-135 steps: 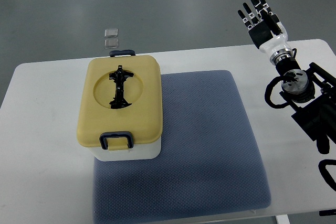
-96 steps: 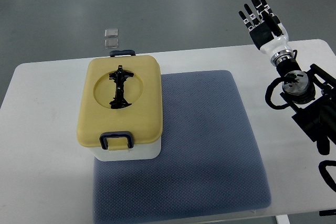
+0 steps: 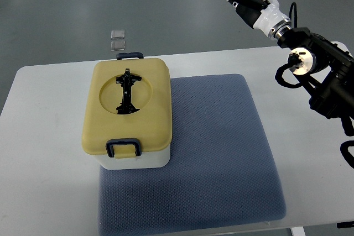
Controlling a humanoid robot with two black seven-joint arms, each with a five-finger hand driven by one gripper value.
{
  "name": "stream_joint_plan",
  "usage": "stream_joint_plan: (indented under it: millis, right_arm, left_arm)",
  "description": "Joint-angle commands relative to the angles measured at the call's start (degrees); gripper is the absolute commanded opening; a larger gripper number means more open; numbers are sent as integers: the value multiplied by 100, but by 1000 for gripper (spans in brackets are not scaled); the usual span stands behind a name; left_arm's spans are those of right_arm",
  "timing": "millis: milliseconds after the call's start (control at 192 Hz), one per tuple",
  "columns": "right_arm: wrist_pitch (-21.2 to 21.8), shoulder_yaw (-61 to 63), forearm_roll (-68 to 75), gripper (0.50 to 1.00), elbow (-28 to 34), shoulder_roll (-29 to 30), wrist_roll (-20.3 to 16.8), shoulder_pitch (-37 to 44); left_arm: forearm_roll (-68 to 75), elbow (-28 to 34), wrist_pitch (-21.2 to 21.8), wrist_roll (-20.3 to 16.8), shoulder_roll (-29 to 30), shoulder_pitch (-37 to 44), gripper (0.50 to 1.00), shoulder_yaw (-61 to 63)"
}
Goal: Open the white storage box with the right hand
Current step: 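Swing the right hand over the yellow lid of the white box, then lower the right hand and grasp the black handle on the lid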
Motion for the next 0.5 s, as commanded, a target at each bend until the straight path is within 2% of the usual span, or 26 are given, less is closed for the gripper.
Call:
stream_joint_plan:
  millis: [0, 114, 166, 172, 291, 369, 494]
  right_arm:
    - [228, -1179, -1188, 928, 85, -146, 26, 844]
    - [465, -2707, -1724, 928, 506, -374, 62, 1933]
    - [466, -2709, -1725, 928, 507, -375, 62, 1934]
    - [518, -3361, -1759, 928, 864, -470, 62, 2473]
    - [606, -4510, -1795, 926, 1527, -471, 79, 3542]
    - [518, -5107, -2023, 917, 1939, -375, 184, 4078]
    - [185, -5363, -2919, 901, 2071, -76, 431, 4316]
  left_arm:
    - [1, -80, -5, 7, 0, 0, 1000, 1]
    - [1, -142, -5, 7, 0, 0, 1000, 1]
    - [1, -142, -5, 7, 0, 0, 1000, 1]
    - [1, -142, -5, 7, 0, 0, 1000, 1]
    - [1, -159, -5, 7, 0, 0, 1000, 1]
    - [1, -159, -5, 7, 0, 0, 1000, -7]
    - [1, -151, -5, 7, 0, 0, 1000, -7]
